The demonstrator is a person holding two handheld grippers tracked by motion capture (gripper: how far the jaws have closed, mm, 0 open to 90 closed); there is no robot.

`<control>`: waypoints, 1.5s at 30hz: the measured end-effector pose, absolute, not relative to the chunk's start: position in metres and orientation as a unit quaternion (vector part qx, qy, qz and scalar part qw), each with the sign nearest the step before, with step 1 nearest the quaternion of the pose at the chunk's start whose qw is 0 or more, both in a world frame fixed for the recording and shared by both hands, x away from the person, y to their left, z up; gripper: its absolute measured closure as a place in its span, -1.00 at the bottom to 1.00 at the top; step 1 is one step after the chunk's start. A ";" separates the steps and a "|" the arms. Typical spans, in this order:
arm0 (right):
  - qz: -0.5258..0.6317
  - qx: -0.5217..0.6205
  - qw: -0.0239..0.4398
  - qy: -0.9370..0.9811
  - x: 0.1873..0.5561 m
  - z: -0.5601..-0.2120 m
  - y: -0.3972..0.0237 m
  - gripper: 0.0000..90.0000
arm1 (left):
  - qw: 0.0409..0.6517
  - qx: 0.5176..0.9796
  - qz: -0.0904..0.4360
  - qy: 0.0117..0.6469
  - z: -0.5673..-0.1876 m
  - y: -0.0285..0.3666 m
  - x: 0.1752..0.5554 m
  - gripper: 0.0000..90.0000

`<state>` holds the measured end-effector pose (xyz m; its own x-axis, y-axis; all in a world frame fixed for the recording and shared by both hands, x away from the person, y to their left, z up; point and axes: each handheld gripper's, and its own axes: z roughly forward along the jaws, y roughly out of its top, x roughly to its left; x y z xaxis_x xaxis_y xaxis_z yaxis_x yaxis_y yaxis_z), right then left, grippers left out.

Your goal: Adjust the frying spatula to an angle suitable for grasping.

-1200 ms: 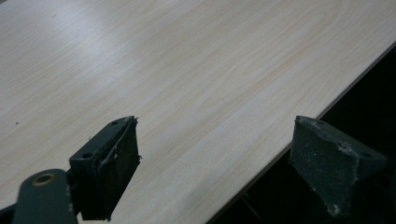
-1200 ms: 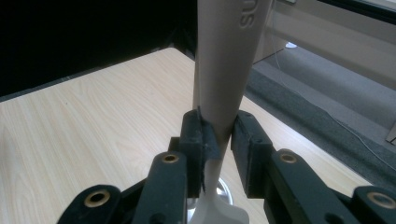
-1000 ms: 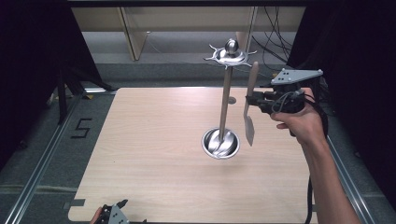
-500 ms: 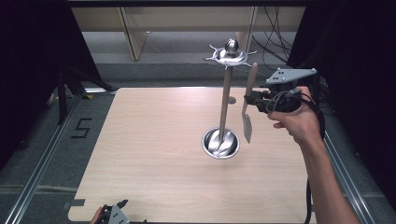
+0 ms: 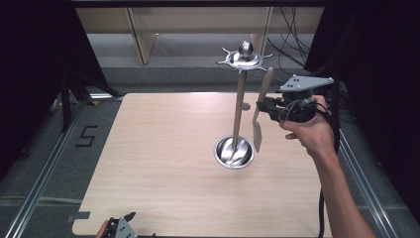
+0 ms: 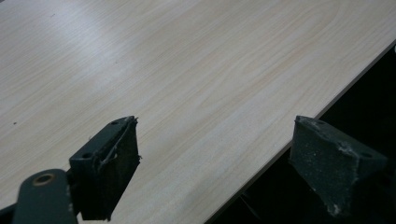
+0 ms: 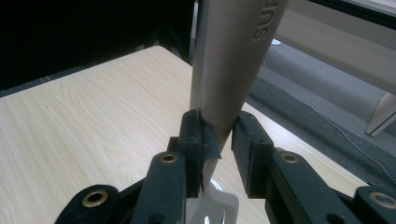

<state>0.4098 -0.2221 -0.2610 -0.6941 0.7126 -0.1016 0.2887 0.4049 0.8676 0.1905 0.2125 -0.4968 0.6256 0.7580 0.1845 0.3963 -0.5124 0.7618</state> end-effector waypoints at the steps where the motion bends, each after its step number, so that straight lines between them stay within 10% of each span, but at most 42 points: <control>1: 0.450 0.314 0.234 0.803 0.409 -0.262 -0.222 0.65 | 0.350 0.830 0.259 0.347 -0.497 0.213 0.191 -0.67; 29: 0.513 0.309 0.236 0.765 0.399 -0.270 -0.231 0.60 | 0.358 0.828 0.249 0.352 -0.497 0.211 0.190 -0.67; 45: 0.521 0.330 0.224 0.755 0.385 -0.285 -0.248 -0.01 | 0.349 0.830 0.260 0.347 -0.497 0.213 0.191 -0.67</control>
<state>0.3845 -0.2479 -0.2847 -0.6821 0.7312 0.0058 0.2643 0.2391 0.9343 0.1905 0.2125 -0.4965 0.6229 0.7589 0.1900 0.3951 -0.5147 0.7609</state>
